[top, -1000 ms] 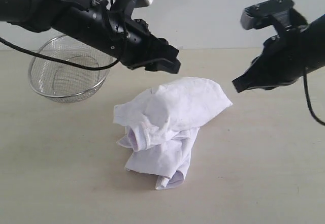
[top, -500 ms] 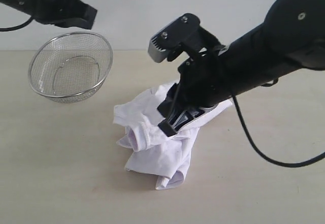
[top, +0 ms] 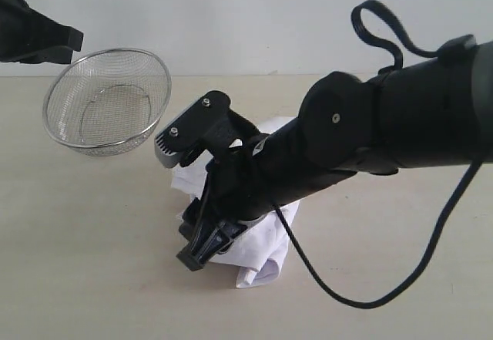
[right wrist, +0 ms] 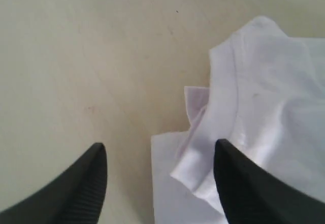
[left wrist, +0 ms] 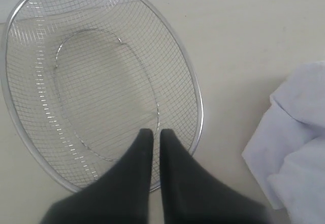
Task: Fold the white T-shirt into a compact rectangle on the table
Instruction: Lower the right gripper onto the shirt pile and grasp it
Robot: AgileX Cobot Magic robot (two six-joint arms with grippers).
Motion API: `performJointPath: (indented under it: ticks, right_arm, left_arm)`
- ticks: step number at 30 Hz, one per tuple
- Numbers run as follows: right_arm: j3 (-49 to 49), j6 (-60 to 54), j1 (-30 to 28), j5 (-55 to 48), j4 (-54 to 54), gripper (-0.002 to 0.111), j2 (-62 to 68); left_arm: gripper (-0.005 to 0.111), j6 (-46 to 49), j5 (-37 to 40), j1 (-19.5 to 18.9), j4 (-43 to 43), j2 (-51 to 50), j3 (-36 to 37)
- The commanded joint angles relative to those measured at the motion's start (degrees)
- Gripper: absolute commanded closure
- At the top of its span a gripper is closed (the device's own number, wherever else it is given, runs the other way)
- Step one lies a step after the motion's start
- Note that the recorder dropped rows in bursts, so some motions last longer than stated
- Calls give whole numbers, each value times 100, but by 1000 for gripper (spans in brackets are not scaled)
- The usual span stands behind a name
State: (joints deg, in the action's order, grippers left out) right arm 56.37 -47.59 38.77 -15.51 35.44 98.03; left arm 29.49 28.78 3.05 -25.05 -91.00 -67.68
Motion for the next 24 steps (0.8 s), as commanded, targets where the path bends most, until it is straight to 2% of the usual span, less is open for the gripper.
performJointPath:
  ticks: [1,12,17,22,23,24]
  right_arm:
    - [23,140,70,598,35,53,186]
    - [23,216,-7,1435,24,53,506]
    - [23,216,-287,1003,24,53,561]
    - [23,226,-284,817,-2,53,760]
    - [23,226,-284,817,0,54,826]
    - [23,226,-284,806,0,68,897]
  left_arm:
    - [102,-15,-94,-15,-107,34,28]
    - [102,21,9,-15,-107,34,28]
    - [102,51,9,-15,-107,34,28]
    - [102,51,9,-15,-134,34,28]
    - [102,51,9,-15,-151,34,28]
    - [102,51,9,-15,-151,34,28]
